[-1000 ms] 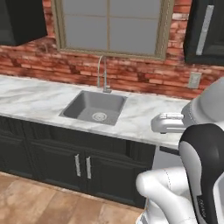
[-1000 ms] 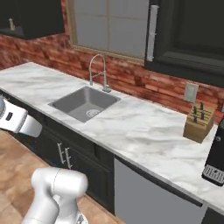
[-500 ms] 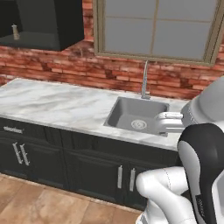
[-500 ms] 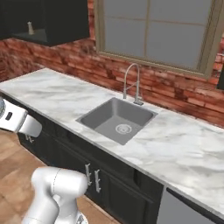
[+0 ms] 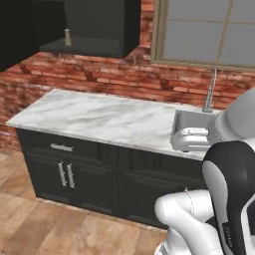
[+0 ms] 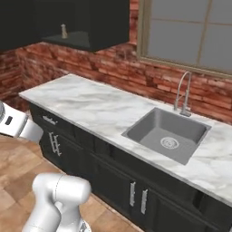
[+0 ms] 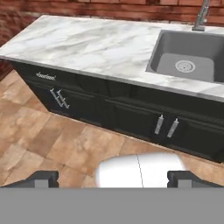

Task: Take 2 condiments from the cabinet and move them on the counter near the stove.Make sure the condiments are lined up with each other, next to each other.

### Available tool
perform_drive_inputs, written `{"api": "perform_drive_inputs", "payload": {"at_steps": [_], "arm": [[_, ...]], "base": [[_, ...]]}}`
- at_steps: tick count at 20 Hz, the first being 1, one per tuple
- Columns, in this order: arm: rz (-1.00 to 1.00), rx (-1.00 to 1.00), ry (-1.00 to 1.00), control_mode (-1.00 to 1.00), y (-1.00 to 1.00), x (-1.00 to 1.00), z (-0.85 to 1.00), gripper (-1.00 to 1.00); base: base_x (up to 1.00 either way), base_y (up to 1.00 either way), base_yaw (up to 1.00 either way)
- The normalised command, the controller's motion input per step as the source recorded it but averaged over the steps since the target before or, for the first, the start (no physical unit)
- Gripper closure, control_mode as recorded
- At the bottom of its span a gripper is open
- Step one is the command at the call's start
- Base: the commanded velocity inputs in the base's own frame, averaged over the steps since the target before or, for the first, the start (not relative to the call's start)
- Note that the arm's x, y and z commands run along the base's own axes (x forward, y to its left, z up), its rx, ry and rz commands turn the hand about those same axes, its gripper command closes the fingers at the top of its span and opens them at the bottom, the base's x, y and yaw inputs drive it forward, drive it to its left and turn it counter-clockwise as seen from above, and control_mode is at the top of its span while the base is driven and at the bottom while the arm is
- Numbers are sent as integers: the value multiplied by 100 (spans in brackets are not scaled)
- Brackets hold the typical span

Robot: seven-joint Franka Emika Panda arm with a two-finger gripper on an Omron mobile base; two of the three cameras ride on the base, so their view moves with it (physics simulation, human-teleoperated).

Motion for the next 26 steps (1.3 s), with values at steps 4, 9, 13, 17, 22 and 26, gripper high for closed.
{"api": "perform_drive_inputs", "payload": {"at_steps": [4,9,13,17,22,26], "arm": [[0,0,0,100,0,0,0,-100],[0,0,0,100,0,0,0,-100],[0,0,0,100,0,0,0,-100],[0,0,0,100,0,0,0,-100],[0,0,0,100,0,0,0,-100],[0,0,0,100,0,0,0,-100]], "base": [[3,100,-1],[74,93,-13],[97,69,-22],[92,41,-25],[68,-6,-15],[18,-50,-6]]}}
